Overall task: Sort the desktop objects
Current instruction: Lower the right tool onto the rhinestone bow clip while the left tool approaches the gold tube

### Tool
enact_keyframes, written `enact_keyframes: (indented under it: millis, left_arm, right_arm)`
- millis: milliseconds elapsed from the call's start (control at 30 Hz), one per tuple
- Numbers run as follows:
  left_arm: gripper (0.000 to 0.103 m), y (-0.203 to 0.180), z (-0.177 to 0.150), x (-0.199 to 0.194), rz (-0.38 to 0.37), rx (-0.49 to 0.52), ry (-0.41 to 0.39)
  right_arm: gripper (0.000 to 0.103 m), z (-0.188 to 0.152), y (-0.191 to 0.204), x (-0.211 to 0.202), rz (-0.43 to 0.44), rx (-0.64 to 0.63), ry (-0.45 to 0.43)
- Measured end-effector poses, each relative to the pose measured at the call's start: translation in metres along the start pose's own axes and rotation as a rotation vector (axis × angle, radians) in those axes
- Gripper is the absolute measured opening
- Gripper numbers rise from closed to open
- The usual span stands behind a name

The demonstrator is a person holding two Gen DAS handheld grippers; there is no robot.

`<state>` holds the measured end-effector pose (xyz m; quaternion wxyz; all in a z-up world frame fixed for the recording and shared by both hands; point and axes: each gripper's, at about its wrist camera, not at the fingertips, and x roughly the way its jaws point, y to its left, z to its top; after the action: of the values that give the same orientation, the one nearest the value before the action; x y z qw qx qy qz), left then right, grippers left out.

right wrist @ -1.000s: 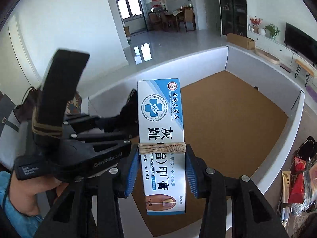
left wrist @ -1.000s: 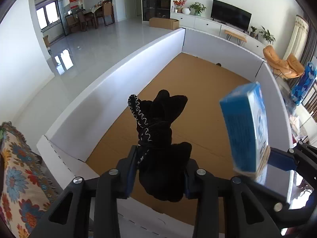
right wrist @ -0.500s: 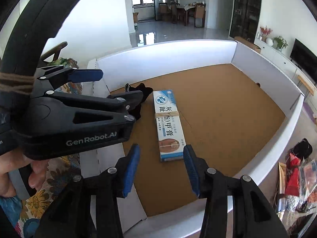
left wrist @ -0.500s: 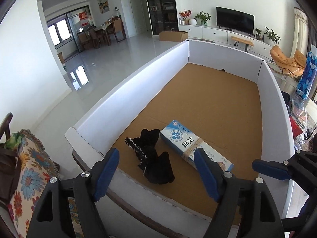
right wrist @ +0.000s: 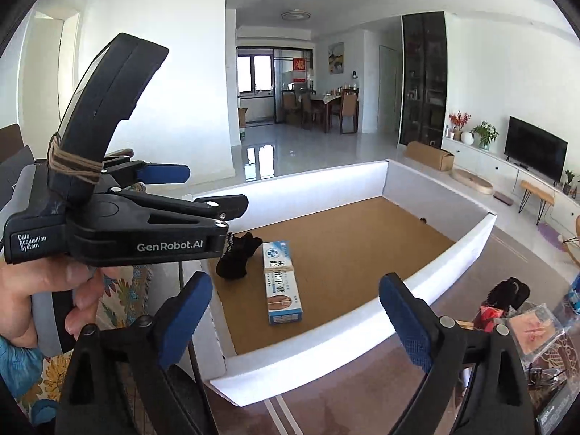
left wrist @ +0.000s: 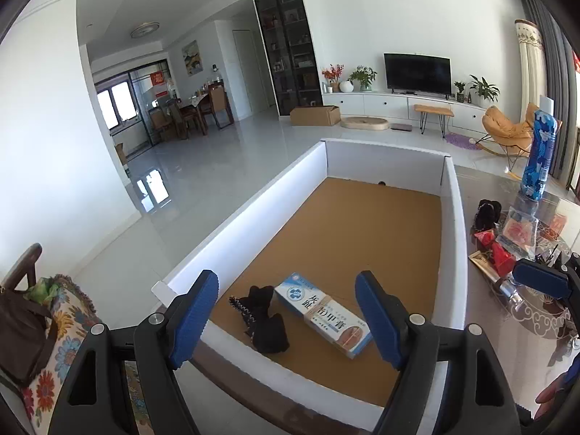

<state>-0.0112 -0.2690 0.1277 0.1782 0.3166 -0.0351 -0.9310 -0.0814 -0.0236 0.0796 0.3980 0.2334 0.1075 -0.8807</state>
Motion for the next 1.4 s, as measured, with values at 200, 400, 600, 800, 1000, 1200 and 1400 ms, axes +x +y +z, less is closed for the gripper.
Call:
enact_keyframes:
  millis: [200,400,600,800,1000,1200,1400]
  left_arm:
    - [0.079,-0.046,0.004,-0.035,-0.092,0.046,-0.052]
    - [0.097,-0.125,-0.013,-0.077,-0.263,0.131,-0.096]
    - [0.099,-0.221,-0.055,-0.055,-0.414,0.209,0.068]
    - [0.099,-0.286,-0.112,-0.024,-0.48,0.312,0.222]
    - [0.099,-0.294,-0.137,-0.009,-0.457,0.34,0.288]
    - [0.103,-0.284,-0.137,0.003,-0.486,0.271,0.317]
    - [0.103,-0.285,-0.136,0.007,-0.495,0.273,0.303]
  right_arm:
    - [0.102,-0.046,-0.048,-0.06,-0.167,0.096,0.001]
    - [0.102,-0.131,-0.112,-0.147,-0.396,0.221,0.082]
    - [0.102,-0.223,-0.174,-0.217,-0.504,0.481,0.179]
    - [0.102,-0.259,-0.199,-0.23,-0.511,0.52,0.313]
    - [0.102,-0.254,-0.209,-0.201,-0.449,0.472,0.376]
    - [0.103,-0.241,-0.208,-0.172,-0.45,0.402,0.412]
    - [0.103,-0.232,-0.215,-0.154,-0.446,0.392,0.419]
